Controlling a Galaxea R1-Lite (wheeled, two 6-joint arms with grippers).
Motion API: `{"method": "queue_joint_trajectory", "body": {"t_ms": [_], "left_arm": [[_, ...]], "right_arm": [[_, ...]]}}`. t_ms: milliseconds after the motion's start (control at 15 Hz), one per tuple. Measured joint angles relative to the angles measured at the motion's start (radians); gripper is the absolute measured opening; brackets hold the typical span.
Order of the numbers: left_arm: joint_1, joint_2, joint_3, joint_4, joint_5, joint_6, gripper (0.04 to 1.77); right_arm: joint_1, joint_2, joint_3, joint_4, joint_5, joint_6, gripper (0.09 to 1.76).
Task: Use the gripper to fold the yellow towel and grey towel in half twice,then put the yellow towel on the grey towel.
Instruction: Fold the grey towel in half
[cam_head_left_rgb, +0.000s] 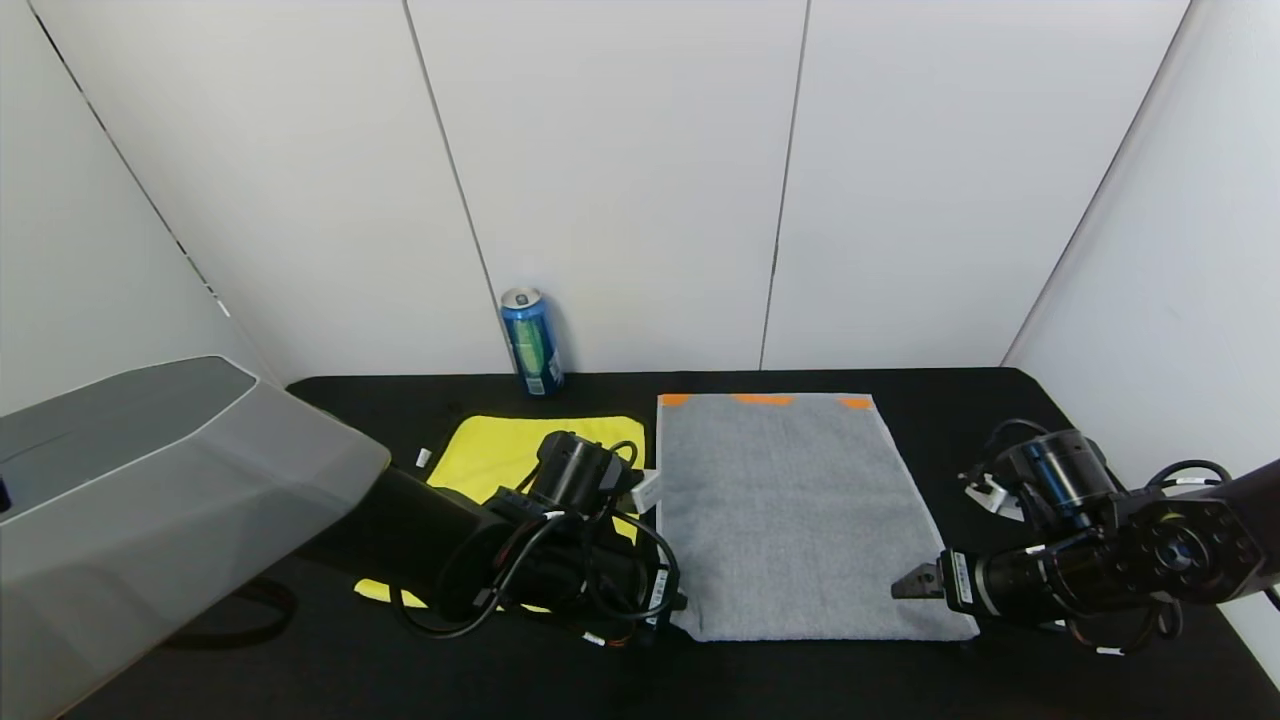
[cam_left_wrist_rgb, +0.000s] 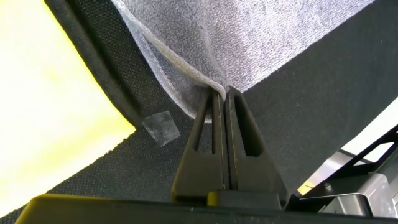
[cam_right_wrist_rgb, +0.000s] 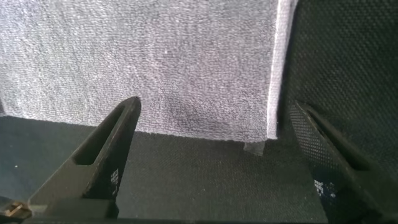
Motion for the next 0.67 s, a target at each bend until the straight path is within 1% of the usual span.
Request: {"method": "queue_joint_trajectory", "body": {"t_ms": [400, 533, 667], "left_arm": [[0.001, 0.0, 0.0, 0.0, 0.0, 0.0, 0.1], [0.001, 0.0, 0.0, 0.0, 0.0, 0.0, 0.1], [0.001, 0.0, 0.0, 0.0, 0.0, 0.0, 0.1]], "right_arm": [[0.011, 0.001, 0.002, 0.002, 0.001, 0.005, 1.71], [0.018, 0.0, 0.006, 0.0, 0.002, 0.011, 1.36], [0.023, -0.001, 0.007, 0.0, 0.001, 0.011, 1.08]]}}
